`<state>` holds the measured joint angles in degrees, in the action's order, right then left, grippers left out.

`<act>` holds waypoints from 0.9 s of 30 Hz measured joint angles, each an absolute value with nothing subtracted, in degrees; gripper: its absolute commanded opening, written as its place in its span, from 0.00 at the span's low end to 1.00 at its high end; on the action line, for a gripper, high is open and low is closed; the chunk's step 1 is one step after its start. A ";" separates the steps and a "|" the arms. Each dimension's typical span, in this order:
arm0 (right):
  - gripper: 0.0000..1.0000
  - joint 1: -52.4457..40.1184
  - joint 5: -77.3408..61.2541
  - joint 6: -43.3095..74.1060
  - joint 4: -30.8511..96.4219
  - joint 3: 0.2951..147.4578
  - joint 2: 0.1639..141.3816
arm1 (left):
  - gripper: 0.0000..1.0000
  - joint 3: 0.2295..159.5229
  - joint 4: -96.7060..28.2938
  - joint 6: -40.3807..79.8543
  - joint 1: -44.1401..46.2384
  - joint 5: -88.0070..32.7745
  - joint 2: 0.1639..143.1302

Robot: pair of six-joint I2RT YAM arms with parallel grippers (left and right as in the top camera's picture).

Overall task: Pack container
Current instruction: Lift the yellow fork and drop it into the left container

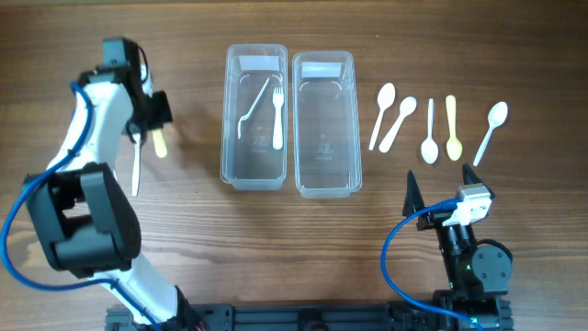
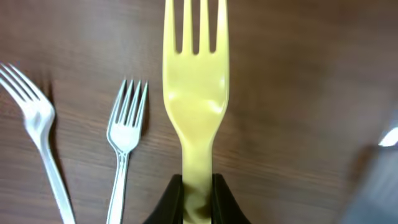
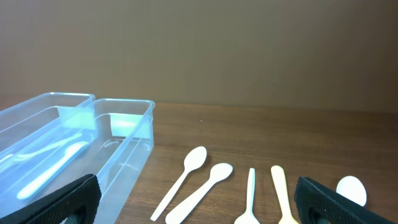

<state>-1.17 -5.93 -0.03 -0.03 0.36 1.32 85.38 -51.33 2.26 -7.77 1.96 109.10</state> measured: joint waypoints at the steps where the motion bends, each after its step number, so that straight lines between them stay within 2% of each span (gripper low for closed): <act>1: 1.00 -1.17 -5.93 -0.03 -0.03 0.36 1.32 | 0.06 87.70 -52.40 2.46 -7.55 0.97 108.64; 6: 1.00 -1.17 -5.93 -0.03 -0.03 0.36 1.32 | 0.08 97.32 -55.11 6.83 -2.46 -6.63 106.19; 16: 1.00 -1.17 -5.93 -0.03 -0.03 0.36 1.32 | 0.11 97.78 -56.90 9.91 11.07 -10.37 105.75; 17: 1.00 -1.17 -5.93 -0.03 -0.03 0.36 1.32 | 0.13 97.47 -56.84 10.00 11.62 -10.37 105.80; 18: 1.00 -1.17 -5.93 -0.03 -0.03 0.36 1.32 | 0.30 96.95 -56.82 10.02 11.97 -10.37 105.95; 19: 1.00 -1.17 -5.93 -0.03 -0.03 0.36 1.32 | 0.41 96.18 -56.86 10.20 12.29 -10.35 106.32; 27: 1.00 -1.17 -5.93 -0.03 -0.03 0.36 1.32 | 0.38 94.67 -54.43 10.66 12.75 -10.57 109.30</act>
<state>-1.17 -5.93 -0.03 -0.03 0.36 1.32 94.67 -54.43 10.66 12.75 -10.57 109.30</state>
